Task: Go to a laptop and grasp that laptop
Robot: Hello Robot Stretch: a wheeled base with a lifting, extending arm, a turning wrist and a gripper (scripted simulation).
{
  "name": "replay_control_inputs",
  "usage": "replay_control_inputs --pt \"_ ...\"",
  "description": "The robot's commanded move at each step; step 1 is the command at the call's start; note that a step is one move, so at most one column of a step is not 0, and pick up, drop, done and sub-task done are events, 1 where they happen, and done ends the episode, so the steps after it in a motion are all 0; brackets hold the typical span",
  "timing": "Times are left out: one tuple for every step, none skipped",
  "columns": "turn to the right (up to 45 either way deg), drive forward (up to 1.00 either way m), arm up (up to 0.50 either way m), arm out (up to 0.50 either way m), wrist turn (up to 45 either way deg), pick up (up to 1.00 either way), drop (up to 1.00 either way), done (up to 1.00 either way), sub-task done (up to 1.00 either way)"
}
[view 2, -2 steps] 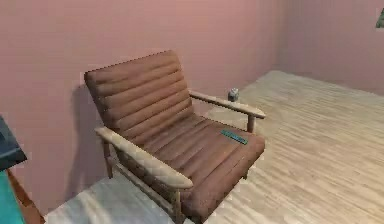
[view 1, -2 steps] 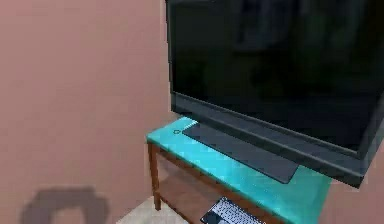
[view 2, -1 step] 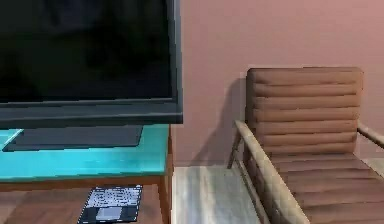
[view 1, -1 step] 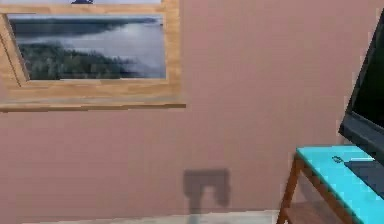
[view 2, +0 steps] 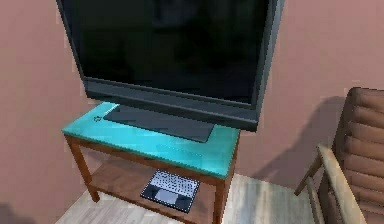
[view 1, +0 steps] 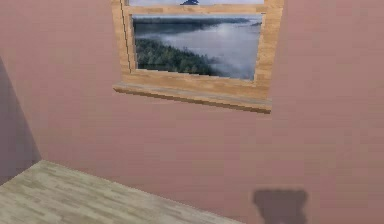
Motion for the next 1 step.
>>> replay_control_inputs --pt "0.0 0.0 0.32 0.0 0.0 0.0 0.0 0.0 0.0"
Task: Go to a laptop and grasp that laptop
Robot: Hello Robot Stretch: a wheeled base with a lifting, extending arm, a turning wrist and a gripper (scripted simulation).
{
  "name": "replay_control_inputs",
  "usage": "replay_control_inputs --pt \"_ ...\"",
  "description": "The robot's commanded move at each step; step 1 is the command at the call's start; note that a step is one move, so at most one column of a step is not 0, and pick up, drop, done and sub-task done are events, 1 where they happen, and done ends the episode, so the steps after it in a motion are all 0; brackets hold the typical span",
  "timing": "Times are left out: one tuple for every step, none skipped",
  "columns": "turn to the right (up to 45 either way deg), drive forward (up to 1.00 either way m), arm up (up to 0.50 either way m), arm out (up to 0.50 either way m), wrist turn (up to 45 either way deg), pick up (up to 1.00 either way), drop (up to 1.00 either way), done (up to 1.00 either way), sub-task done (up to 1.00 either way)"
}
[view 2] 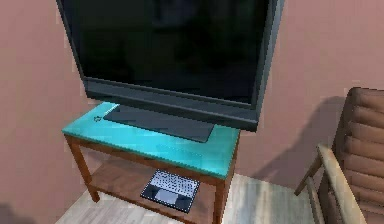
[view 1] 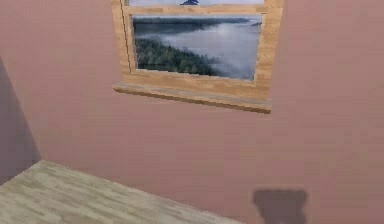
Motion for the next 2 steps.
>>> replay_control_inputs --pt "0.0 0.0 0.0 0.44 0.0 0.0 0.0 0.0 0.0" --pt "0.0 0.0 0.0 0.0 45.0 0.0 0.0 0.0 0.0"
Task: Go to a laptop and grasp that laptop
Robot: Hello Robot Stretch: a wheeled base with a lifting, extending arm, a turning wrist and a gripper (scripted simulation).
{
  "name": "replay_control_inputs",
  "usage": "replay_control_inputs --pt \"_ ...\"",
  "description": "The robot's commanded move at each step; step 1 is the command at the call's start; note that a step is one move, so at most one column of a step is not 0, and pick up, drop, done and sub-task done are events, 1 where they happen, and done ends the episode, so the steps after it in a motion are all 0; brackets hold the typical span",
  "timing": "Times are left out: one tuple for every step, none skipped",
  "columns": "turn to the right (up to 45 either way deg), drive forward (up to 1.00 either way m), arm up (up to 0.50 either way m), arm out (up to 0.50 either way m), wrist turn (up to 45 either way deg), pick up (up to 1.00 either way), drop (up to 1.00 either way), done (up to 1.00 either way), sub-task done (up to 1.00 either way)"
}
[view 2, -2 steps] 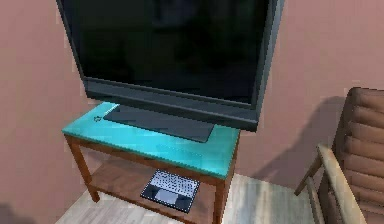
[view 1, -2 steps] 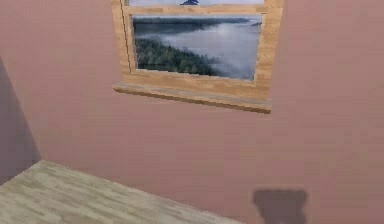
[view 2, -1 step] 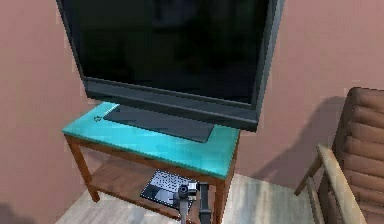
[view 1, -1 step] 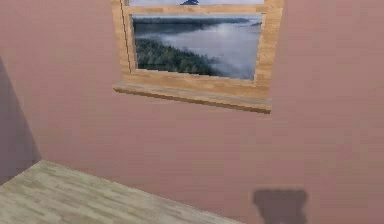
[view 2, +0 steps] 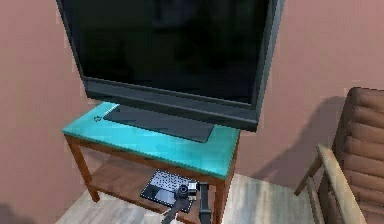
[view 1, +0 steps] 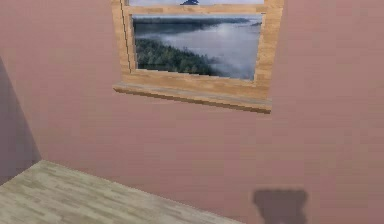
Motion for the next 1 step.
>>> replay_control_inputs --pt "0.0 0.0 0.0 0.0 45.0 0.0 0.0 0.0 0.0"
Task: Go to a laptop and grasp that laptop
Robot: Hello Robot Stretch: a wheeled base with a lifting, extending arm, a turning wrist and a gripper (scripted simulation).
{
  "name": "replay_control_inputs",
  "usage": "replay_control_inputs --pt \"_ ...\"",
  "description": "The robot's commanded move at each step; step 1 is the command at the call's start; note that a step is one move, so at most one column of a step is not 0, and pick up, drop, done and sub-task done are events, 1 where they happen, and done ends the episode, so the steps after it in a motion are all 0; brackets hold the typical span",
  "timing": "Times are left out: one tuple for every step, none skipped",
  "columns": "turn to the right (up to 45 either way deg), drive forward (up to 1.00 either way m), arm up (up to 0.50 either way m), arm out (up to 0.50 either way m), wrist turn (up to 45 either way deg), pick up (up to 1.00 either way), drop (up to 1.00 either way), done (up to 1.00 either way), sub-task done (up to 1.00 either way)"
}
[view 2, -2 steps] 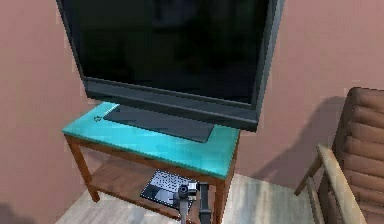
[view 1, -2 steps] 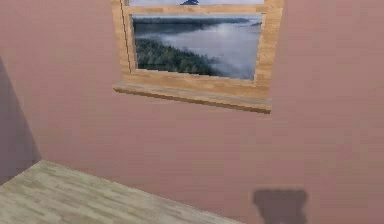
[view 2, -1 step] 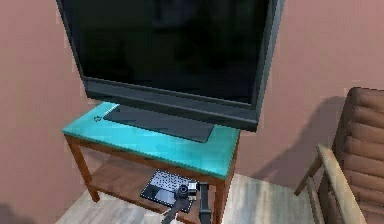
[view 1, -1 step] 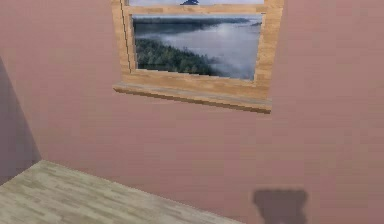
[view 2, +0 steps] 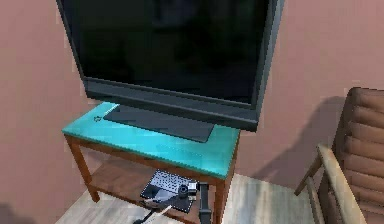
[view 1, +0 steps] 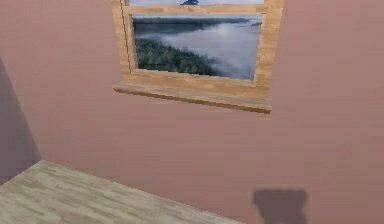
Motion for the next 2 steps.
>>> replay_control_inputs --pt "0.0 0.0 0.0 0.0 45.0 0.0 0.0 0.0 0.0" --pt "0.0 0.0 0.0 0.0 45.0 0.0 0.0 0.0 0.0"
